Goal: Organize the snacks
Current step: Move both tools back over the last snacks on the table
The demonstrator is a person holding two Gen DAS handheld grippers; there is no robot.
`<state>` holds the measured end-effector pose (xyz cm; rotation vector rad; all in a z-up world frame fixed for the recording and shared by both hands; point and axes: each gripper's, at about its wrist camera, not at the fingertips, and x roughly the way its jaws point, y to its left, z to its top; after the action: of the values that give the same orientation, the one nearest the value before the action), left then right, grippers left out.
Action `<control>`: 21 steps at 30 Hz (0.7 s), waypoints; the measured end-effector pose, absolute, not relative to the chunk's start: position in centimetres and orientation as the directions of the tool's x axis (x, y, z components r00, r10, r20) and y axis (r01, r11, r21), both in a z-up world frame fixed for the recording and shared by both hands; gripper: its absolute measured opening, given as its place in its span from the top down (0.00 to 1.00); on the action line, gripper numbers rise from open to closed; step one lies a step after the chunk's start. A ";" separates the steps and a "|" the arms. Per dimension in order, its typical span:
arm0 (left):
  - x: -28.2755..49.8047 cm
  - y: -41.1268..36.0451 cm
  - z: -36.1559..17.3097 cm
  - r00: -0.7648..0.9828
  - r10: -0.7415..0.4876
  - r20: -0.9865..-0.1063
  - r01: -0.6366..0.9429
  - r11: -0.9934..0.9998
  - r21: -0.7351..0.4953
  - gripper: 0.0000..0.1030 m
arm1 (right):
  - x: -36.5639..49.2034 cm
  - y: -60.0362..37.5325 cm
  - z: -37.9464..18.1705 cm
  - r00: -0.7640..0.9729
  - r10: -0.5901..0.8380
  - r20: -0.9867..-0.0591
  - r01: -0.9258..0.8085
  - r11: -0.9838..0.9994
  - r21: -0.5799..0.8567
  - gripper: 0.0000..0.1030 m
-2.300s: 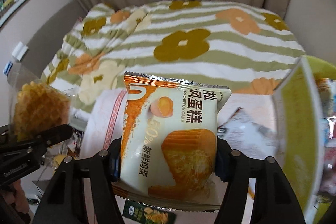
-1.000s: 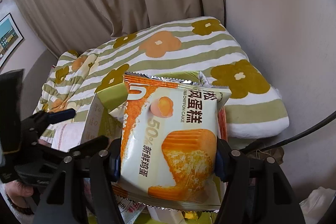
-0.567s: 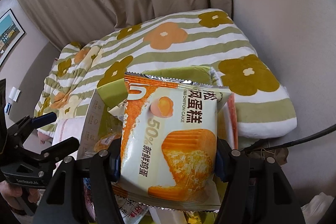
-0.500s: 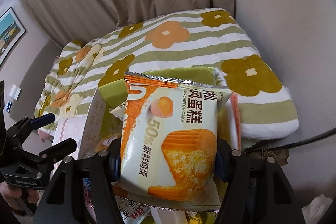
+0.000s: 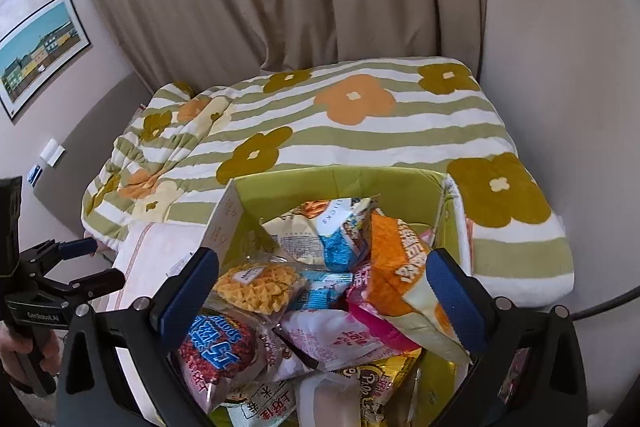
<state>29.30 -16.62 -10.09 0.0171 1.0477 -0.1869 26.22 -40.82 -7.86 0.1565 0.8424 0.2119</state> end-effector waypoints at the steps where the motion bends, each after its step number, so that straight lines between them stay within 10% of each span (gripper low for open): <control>1: 28.9 -16.1 -10.1 0.484 -0.135 -0.865 0.149 0.986 -0.071 0.00 | 26.2 -40.5 -7.7 0.644 0.256 -0.721 -0.135 0.965 0.223 0.00; 21: 23.3 -1.4 -11.0 0.421 -0.110 -0.900 0.070 0.994 -0.089 0.00 | 26.1 -24.3 -5.2 0.541 0.358 -0.762 -0.422 0.898 0.122 0.00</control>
<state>23.29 -1.43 -11.03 -0.0391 1.1303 -0.1131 26.06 -24.31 -5.18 -0.0790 0.8860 0.4637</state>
